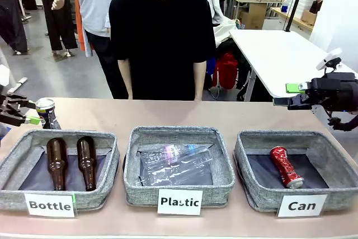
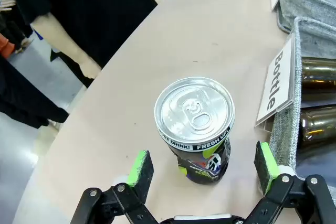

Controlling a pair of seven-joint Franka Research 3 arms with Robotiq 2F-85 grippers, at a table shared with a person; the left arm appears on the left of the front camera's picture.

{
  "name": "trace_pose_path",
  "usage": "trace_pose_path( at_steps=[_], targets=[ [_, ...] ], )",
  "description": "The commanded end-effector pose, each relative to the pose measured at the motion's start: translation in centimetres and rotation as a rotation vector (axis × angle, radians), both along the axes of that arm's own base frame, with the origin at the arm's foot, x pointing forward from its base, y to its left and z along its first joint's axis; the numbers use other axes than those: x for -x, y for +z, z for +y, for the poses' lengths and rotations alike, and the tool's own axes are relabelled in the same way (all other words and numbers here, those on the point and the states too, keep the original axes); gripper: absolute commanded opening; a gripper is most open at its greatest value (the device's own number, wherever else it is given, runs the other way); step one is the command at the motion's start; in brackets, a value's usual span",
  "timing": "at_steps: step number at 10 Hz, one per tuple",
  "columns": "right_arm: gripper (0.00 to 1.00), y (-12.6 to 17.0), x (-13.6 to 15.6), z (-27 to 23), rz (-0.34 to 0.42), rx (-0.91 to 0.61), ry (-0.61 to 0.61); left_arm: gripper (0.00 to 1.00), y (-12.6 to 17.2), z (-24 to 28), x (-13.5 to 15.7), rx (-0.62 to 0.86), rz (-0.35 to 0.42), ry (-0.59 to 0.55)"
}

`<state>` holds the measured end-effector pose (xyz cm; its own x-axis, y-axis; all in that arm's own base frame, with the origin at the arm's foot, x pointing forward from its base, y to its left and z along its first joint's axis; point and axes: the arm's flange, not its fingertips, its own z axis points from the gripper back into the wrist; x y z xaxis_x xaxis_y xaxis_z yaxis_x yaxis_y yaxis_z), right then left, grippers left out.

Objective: Sort the can waste into the basket.
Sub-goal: Pick up the can waste from the table and place it in the right Fabric basket.

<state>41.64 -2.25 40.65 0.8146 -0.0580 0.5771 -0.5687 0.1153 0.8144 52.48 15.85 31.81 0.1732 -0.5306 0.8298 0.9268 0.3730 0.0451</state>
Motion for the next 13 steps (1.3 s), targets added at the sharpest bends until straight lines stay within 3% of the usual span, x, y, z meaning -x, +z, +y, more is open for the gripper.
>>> trace_pose_path(
  at_steps=[1,11,12,13],
  targets=[
    [1.00,0.2,0.1,-0.1,-0.020,-0.003,0.011,1.00,-0.3,-0.1,-0.9,0.031,0.003,0.010],
    [1.00,0.2,0.1,-0.1,-0.020,-0.003,0.011,1.00,-1.6,-1.8,-2.2,0.130,-0.027,-0.029],
    [1.00,0.2,0.1,-0.1,-0.020,-0.003,0.011,0.40,-1.5,-1.7,-2.1,0.130,-0.034,-0.041],
    [1.00,0.2,0.1,-0.1,-0.020,-0.003,0.011,0.40,-1.6,-1.8,-2.2,0.135,-0.027,-0.049]
  ],
)
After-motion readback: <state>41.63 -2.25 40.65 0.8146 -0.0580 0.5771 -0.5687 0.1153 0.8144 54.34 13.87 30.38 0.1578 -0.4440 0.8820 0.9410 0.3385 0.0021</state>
